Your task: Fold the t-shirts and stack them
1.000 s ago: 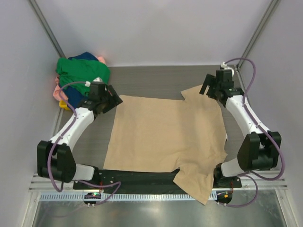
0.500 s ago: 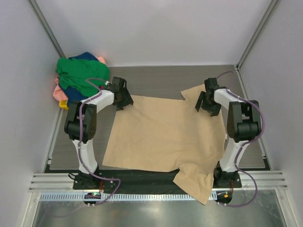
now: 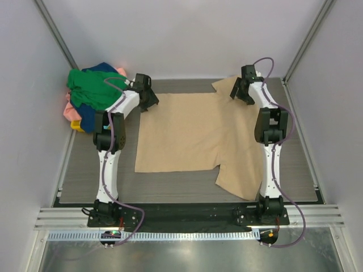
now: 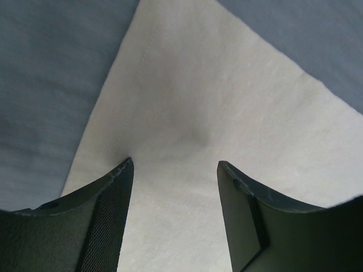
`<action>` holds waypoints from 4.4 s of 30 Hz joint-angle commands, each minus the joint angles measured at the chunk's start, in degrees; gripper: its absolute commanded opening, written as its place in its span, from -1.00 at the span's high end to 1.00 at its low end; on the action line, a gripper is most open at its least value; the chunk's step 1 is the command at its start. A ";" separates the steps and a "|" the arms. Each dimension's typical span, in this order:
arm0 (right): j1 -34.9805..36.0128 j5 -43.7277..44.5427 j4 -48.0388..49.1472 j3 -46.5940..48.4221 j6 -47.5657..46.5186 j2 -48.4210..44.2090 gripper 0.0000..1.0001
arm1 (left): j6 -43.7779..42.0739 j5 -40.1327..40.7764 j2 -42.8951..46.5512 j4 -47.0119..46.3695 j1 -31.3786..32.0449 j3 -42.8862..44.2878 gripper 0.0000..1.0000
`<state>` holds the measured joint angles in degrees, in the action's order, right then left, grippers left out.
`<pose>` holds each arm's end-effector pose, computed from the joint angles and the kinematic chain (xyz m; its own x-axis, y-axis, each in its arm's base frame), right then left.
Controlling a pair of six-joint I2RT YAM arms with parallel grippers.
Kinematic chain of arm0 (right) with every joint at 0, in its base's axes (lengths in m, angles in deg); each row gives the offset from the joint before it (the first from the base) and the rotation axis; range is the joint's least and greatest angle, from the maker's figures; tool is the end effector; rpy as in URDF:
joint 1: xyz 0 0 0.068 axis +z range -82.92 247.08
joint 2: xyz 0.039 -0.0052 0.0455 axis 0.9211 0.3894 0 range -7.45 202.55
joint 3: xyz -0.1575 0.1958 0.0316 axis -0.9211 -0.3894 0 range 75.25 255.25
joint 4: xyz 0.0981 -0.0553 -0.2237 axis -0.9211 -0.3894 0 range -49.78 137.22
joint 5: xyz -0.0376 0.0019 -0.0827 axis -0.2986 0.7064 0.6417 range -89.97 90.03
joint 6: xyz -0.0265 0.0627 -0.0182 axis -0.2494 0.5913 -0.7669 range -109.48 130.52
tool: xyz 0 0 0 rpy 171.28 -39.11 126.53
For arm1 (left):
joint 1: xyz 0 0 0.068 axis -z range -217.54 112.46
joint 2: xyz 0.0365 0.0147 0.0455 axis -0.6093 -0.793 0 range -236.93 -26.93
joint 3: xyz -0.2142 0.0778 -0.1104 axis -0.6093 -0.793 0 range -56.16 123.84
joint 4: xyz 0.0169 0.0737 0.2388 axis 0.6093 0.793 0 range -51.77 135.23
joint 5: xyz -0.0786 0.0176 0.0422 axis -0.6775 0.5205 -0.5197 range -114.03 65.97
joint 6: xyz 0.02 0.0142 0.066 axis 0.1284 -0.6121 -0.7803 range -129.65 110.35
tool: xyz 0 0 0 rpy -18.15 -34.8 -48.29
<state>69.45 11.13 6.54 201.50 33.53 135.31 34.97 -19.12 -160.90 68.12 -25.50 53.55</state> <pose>0.5254 0.0106 0.1425 -0.7480 0.3529 -0.5620 0.3868 0.9200 0.0629 0.4934 -0.1003 0.1412 -0.6758 -0.5716 -0.4654 -0.4440 0.8197 -0.3620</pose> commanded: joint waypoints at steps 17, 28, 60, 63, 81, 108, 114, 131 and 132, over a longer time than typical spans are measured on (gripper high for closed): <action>-0.44 8.42 -0.27 -28.00 1.42 -40.33 -0.73 | -2.44 1.59 39.34 6.85 1.59 -23.09 -0.30; -0.53 -2.65 -6.50 -74.21 16.45 -83.67 -0.99 | 2.40 4.23 70.49 4.65 1.50 -65.48 -0.16; -0.26 -4.92 -14.33 -91.19 31.58 -91.61 -0.88 | 6.88 -1.74 62.96 -18.55 1.42 -83.52 0.99; 1.14 -11.95 -11.43 -93.47 31.92 -88.54 -0.78 | 7.67 -1.39 62.78 -19.78 1.42 -83.61 1.00; 17.84 -3.98 -4.05 -100.77 44.76 -83.26 -0.15 | 6.97 -2.45 59.09 -23.21 1.06 -83.08 1.00; 16.79 20.54 -8.89 -60.20 25.08 -71.06 0.98 | 4.34 0.98 59.73 -4.75 1.06 -59.45 1.00; 11.70 19.23 -5.20 -46.92 17.79 -57.88 0.98 | 3.89 2.12 49.79 -4.31 0.36 -47.43 1.00; 2.82 11.94 -6.95 -6.21 3.82 -21.29 -0.79 | 5.56 1.33 21.04 9.73 -4.47 -15.77 0.60; 2.38 12.20 -6.86 -6.89 3.45 -21.99 -0.91 | 6.00 1.16 21.90 10.10 -4.47 -16.10 0.35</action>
<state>73.41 24.02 0.96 190.75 41.48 115.42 39.53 -17.92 -140.05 72.16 -29.79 34.49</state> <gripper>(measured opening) 0.892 0.253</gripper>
